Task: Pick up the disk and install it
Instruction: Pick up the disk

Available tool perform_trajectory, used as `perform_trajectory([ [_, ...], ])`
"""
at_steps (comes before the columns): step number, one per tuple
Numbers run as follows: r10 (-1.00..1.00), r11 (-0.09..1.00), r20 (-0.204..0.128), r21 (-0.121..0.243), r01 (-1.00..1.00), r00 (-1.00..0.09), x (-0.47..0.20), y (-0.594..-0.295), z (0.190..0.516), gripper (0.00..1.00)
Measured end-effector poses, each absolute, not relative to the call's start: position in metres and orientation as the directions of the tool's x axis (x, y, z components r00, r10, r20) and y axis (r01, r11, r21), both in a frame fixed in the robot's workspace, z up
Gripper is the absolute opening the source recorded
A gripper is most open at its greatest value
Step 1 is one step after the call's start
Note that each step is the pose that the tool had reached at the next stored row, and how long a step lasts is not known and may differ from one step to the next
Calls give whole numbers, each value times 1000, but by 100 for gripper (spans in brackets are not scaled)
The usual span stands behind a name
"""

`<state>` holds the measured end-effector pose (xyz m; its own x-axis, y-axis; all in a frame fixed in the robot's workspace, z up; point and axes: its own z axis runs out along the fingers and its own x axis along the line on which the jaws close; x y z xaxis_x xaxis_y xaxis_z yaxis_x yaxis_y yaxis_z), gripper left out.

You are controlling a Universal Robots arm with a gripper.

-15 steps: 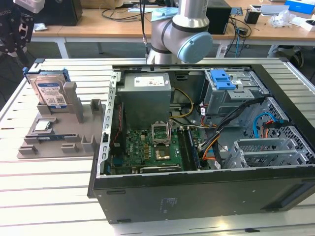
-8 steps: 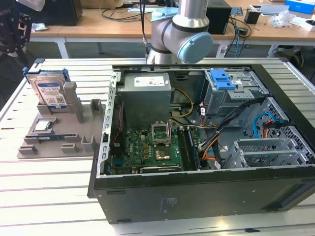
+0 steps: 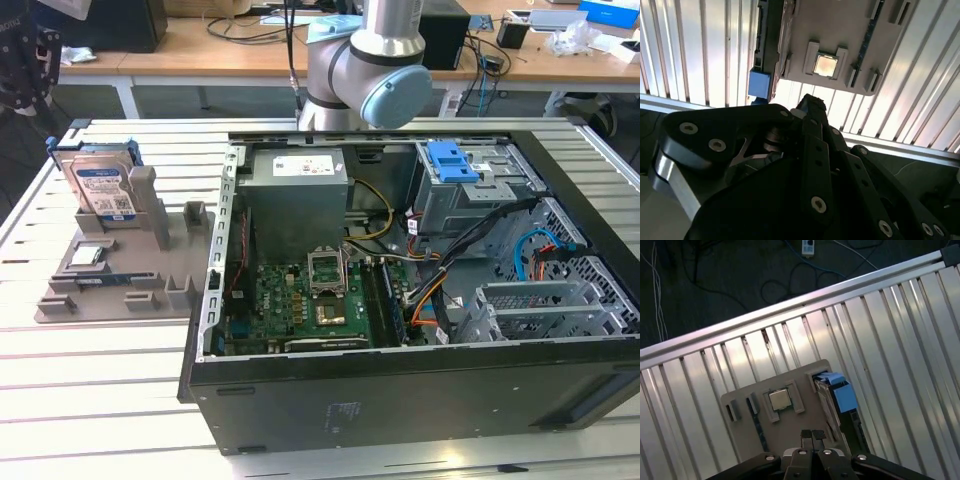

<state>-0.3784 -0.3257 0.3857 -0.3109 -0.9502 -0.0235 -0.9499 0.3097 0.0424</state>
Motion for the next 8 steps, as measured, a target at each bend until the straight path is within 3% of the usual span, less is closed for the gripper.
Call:
perform_trajectory([
  [8, -973, 227, -24, 42, -973, -228, -378, -326, 386, 11],
])
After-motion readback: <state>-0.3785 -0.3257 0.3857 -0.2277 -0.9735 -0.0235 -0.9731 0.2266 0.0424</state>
